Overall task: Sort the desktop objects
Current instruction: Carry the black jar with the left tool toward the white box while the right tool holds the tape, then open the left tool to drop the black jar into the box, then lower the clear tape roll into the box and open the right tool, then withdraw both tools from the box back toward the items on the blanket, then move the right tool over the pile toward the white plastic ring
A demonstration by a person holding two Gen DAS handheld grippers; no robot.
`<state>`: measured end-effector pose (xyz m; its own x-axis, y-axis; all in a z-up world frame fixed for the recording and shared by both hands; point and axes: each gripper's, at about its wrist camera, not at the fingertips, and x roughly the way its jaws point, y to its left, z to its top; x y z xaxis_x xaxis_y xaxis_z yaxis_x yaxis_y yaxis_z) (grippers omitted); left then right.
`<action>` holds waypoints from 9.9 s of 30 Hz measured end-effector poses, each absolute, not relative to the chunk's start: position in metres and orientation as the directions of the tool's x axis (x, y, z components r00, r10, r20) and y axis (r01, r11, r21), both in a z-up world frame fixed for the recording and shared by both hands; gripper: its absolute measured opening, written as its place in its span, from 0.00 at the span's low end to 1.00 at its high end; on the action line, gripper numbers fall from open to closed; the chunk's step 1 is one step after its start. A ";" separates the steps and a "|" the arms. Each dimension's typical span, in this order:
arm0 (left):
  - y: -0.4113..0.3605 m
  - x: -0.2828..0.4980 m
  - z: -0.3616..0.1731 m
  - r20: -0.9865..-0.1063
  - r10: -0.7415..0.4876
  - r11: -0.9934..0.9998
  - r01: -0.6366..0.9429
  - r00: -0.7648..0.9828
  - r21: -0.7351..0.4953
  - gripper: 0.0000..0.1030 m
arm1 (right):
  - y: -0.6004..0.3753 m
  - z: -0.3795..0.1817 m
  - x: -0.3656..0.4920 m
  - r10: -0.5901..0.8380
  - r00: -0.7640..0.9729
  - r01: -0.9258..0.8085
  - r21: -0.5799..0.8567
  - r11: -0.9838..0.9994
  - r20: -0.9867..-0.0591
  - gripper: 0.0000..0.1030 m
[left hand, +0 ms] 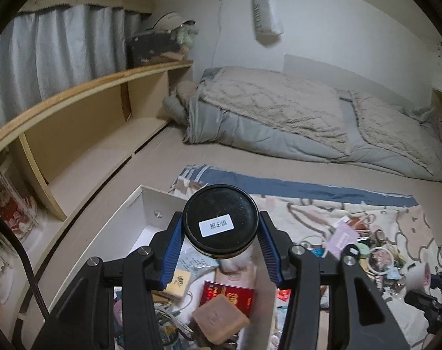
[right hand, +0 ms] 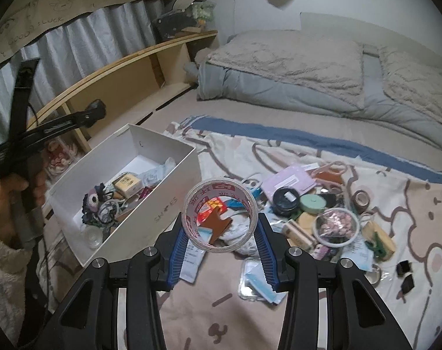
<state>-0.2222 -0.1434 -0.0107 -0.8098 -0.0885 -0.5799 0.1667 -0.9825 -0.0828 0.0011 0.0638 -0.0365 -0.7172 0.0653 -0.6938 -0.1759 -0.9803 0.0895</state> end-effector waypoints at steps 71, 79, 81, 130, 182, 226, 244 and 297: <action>-0.214 -0.219 -0.038 -0.649 -0.180 -0.948 0.308 -0.739 -0.087 0.88 | -0.053 -0.074 -0.133 -0.037 -0.692 -0.011 0.062 -0.998 -0.721 0.44; -0.235 -0.202 -0.030 -0.629 -0.268 -0.892 0.435 -0.730 -0.125 0.88 | -0.075 -0.082 -0.180 -0.017 -0.667 -0.009 0.031 -0.999 -0.745 0.44; -0.237 -0.200 -0.030 -0.629 -0.272 -0.888 0.441 -0.728 -0.127 0.88 | -0.076 -0.086 -0.191 -0.012 -0.655 -0.020 0.033 -0.999 -0.755 0.44; -0.209 -0.164 0.006 -0.548 -0.234 -0.908 0.381 -0.803 -0.172 0.99 | -0.041 -0.013 -0.100 0.157 -0.801 -0.176 -0.024 -0.984 -0.578 1.00; -0.027 -0.183 0.031 -0.484 -0.090 -0.967 0.192 -0.870 -0.167 0.99 | 0.093 0.013 0.121 0.481 -0.719 -0.508 -0.094 -0.856 -0.502 1.00; -0.007 -0.248 -0.037 -0.638 -0.016 -0.990 0.100 -0.770 -0.096 0.99 | 0.226 -0.110 0.002 0.537 -0.347 -0.726 -0.143 -0.673 -0.769 1.00; -0.002 -0.251 -0.041 -0.646 0.003 -0.993 0.075 -0.763 -0.094 0.99 | 0.205 -0.172 0.012 0.440 -0.287 -0.587 -0.206 -0.783 -0.851 1.00; -0.013 -0.188 -0.049 -0.671 -0.012 -0.998 0.051 -0.741 -0.039 0.99 | 0.077 -0.210 0.066 0.238 -0.344 -0.483 -0.046 -0.874 -0.908 1.00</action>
<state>-0.1877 -0.0134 -0.0487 -0.7415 -0.0117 -0.6709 0.0511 -0.9979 -0.0390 0.0657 0.0770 -0.2098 -0.3436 0.2379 -0.9085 -0.4830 -0.8744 -0.0462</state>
